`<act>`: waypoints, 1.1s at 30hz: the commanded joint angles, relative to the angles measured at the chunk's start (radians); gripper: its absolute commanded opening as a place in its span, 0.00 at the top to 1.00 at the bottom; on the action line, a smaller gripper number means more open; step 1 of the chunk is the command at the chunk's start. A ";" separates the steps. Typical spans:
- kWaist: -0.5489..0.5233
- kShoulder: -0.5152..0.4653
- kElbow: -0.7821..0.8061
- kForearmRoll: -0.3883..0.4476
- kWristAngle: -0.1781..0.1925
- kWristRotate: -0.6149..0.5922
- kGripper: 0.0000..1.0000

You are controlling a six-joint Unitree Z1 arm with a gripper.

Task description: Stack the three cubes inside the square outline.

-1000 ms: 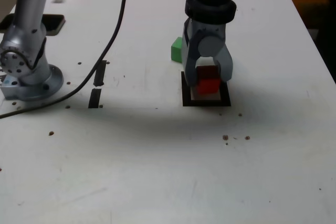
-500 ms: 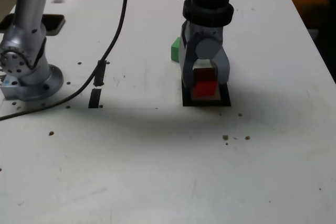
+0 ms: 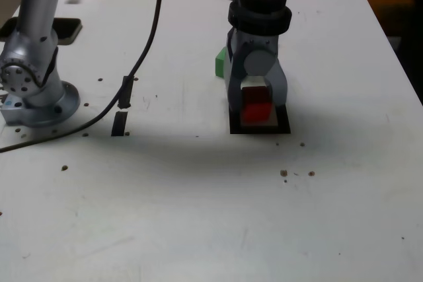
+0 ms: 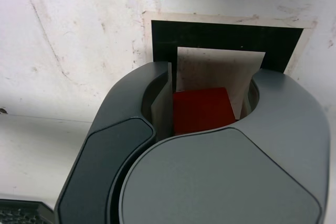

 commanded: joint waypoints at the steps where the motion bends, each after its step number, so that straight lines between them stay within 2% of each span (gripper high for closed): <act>1: 0.001 -0.001 0.000 -0.003 -0.002 0.002 0.42; 15: 0.010 -0.005 0.008 -0.006 0.001 0.020 0.30; 21: 0.013 -0.030 0.008 0.017 0.016 0.020 0.26; 27: 0.015 -0.081 0.002 0.058 0.063 0.005 0.25; 33: 0.015 -0.135 0.000 0.095 0.132 -0.035 0.25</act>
